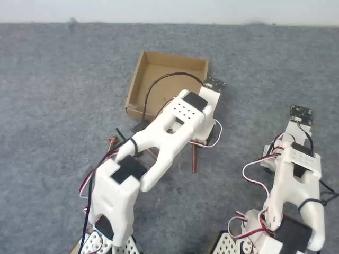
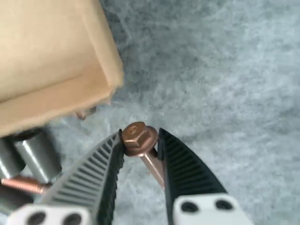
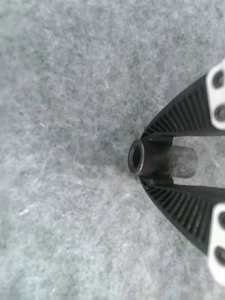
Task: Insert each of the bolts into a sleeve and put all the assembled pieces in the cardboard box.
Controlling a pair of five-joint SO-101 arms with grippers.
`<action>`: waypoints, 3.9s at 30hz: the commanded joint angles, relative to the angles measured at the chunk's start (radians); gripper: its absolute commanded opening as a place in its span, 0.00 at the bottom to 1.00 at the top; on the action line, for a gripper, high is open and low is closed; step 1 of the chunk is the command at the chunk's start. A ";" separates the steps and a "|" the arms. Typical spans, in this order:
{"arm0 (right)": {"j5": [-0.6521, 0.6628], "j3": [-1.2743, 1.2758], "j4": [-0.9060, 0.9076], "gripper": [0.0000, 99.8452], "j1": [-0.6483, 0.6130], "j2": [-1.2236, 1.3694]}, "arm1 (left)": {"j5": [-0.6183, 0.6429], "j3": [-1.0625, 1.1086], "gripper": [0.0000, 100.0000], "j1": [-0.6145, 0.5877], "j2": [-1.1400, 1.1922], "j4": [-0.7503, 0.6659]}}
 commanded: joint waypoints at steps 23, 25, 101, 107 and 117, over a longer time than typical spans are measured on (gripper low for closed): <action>0.017 -0.049 -0.015 0.01 -0.010 -0.002 | 0.023 0.153 0.16 0.011 -0.169 -0.129; 0.017 -0.049 -0.015 0.01 -0.010 -0.002 | 0.038 0.153 0.14 0.012 -0.164 -0.137; 0.043 -0.046 -0.015 0.01 -0.013 -0.002 | -0.025 0.097 0.01 0.060 0.032 -0.224; 0.043 -0.046 -0.016 0.01 -0.013 -0.002 | -0.049 0.153 0.01 -0.031 -0.112 -0.229; 0.041 -0.046 -0.022 0.01 -0.013 -0.002 | -0.057 0.435 0.01 -0.040 -0.420 -0.397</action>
